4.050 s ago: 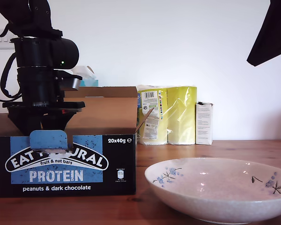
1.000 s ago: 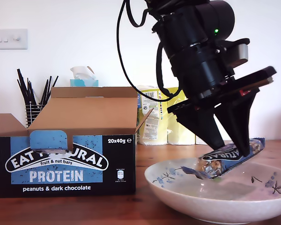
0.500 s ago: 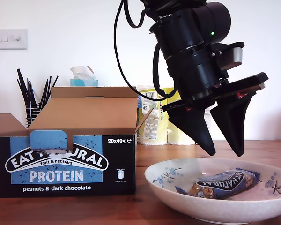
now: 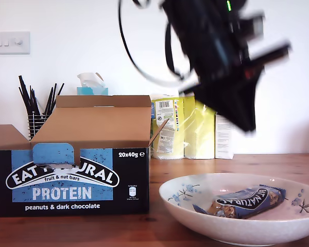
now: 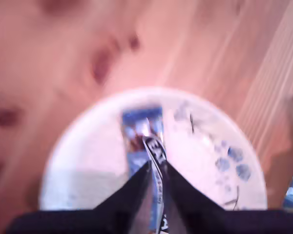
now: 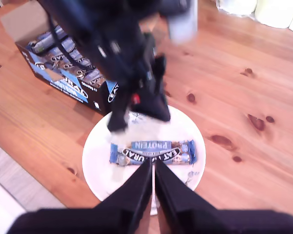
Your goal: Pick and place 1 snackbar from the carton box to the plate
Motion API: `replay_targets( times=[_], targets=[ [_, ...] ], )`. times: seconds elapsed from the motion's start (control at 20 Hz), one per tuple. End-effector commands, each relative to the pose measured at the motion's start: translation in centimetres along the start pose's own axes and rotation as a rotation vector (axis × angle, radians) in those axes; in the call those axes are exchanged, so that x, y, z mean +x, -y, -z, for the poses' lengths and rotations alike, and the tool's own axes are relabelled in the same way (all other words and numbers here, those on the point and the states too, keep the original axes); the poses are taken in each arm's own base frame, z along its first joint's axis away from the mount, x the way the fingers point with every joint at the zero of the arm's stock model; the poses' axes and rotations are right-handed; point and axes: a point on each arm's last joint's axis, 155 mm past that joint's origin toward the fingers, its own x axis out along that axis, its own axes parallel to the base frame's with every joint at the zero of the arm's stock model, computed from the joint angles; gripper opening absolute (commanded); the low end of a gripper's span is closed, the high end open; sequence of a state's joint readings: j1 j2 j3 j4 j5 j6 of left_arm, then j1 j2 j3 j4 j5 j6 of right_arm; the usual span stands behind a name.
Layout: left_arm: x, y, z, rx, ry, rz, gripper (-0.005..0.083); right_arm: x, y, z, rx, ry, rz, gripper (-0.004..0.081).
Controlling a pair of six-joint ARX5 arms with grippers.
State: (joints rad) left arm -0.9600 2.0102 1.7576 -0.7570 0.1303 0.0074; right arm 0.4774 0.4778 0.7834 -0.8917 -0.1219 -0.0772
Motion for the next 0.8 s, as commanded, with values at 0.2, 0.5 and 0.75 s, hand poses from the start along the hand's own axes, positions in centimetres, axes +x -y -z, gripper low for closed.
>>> replay_targets(
  times=[0.2,0.5,0.75],
  targets=[
    [-7.0,-6.1,-3.1,-0.07,0.161,-0.113,-0.002,0.8,0.4,-2.3,-0.008,0.059,0.009,-0.0013],
    [-10.6,-13.7,-1.1,-0.188,0.214,-0.221,-0.002,3.1,0.9,-4.4,-0.009,0.083,0.012,-0.0013],
    [-13.0,-19.2,2.6,-0.278,0.319,-0.32,-0.002,5.7,3.7,-6.0,0.051,0.099,0.081,-0.0013]
  ],
)
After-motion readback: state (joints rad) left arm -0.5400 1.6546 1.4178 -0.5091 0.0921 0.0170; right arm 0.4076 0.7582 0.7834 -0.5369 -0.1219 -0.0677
